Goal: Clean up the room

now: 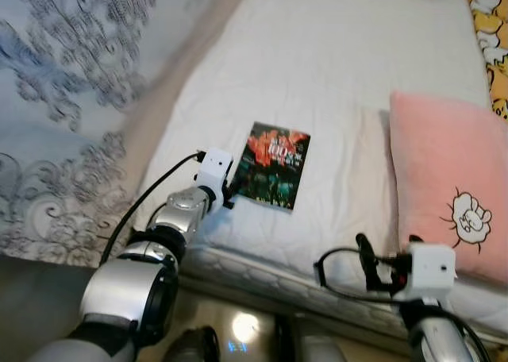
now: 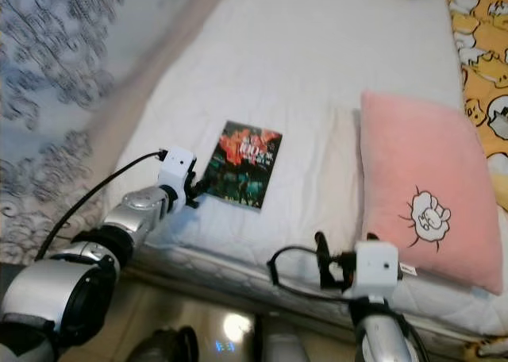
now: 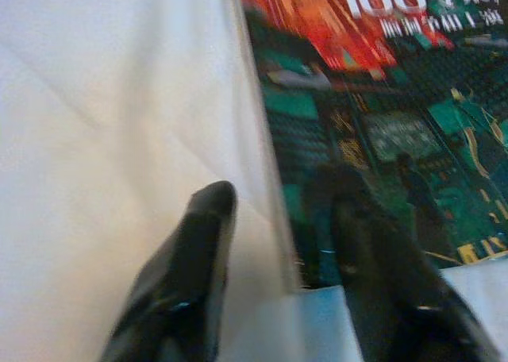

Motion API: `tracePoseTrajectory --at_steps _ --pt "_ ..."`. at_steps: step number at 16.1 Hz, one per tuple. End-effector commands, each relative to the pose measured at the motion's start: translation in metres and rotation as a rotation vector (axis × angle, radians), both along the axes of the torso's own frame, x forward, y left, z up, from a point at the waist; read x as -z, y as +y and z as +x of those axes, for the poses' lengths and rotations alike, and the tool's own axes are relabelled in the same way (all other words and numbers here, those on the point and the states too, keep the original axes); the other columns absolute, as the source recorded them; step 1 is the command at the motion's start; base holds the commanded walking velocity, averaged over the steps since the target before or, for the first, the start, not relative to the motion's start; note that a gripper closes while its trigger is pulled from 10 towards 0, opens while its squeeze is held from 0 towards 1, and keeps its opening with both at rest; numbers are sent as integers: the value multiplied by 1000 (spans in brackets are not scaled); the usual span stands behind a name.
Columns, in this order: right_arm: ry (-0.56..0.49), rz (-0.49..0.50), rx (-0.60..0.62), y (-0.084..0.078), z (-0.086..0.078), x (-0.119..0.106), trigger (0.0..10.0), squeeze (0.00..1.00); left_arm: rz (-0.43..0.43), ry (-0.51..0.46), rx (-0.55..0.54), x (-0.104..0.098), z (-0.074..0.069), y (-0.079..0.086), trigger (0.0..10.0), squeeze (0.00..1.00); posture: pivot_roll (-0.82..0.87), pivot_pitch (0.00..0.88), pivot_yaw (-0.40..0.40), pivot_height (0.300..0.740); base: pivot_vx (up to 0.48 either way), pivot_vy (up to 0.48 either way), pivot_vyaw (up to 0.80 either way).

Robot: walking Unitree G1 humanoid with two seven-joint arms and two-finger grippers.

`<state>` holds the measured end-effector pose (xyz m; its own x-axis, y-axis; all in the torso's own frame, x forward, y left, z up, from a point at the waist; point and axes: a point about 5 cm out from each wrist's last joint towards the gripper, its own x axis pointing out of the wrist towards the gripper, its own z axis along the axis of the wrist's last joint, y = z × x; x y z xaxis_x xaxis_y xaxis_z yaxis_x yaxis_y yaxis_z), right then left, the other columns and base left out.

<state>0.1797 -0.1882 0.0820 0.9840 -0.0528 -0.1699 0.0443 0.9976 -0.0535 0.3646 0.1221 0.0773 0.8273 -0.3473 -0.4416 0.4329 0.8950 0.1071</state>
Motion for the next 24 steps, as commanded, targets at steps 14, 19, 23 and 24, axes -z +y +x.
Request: tracePoseTrajectory --at_steps 14,19,23,24 --pt "-131 24 196 -34 65 6 10000 1000 -291 -360 -59 -20 -13 -4 10000 1000 -40 0 32 740 0 -34 0" --pt "-165 -5 105 -13 84 2 10000 1000 -289 -419 13 -29 -20 -15 10000 1000 -18 0 32 740 0 -452 -738" --pt "-178 -51 84 -11 86 3 10000 0 -273 -412 -43 -30 -20 -20 10000 0 -39 0 55 740 68 -98 -194" --pt "-197 -50 106 -14 85 0 10000 0 -298 -406 -45 -28 -22 -20 10000 0 -46 0 58 740 240 -412 0"
